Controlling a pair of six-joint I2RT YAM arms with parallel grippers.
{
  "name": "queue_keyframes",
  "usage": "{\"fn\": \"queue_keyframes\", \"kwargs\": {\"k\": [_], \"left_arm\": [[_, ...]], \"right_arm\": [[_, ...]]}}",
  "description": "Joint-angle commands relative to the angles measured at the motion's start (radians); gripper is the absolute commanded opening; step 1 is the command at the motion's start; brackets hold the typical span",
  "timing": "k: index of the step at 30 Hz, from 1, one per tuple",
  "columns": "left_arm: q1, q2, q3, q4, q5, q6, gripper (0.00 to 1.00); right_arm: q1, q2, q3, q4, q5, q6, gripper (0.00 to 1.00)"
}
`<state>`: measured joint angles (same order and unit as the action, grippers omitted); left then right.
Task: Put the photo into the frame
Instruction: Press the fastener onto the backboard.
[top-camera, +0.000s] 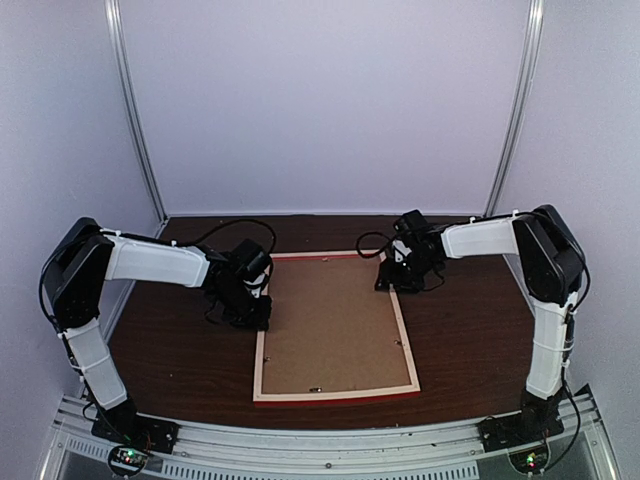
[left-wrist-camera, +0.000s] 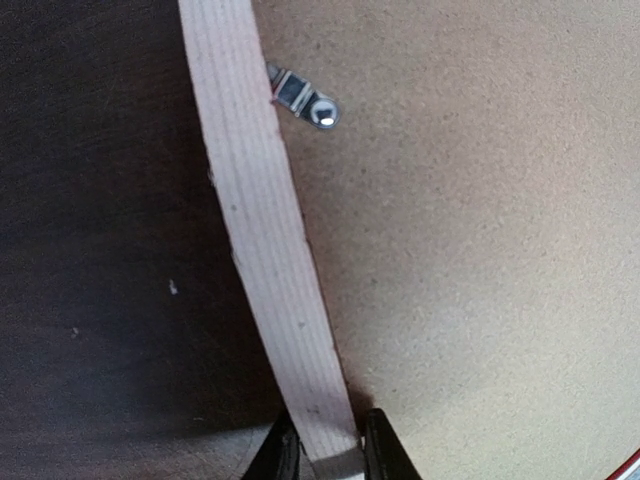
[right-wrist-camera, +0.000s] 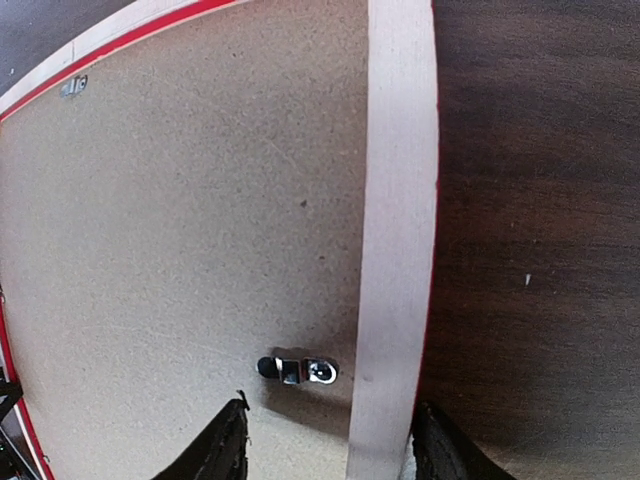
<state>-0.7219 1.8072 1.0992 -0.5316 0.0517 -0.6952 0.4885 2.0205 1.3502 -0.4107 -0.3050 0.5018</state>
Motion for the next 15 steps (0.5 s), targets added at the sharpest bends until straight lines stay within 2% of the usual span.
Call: {"fn": "queue_keyframes", "kwargs": {"k": [1,15], "left_arm": [[-0.034,0.005,-0.015,0.056,0.057,0.033,0.17],[-0.036,0.007,-0.018,0.060,0.058,0.040,0.17]], "right_arm": [[0.007,0.045,0.010,0.044,0.010,0.049,0.56],[0.006,0.104,0.039,0.096,0.100,0.119,0.54]]}}
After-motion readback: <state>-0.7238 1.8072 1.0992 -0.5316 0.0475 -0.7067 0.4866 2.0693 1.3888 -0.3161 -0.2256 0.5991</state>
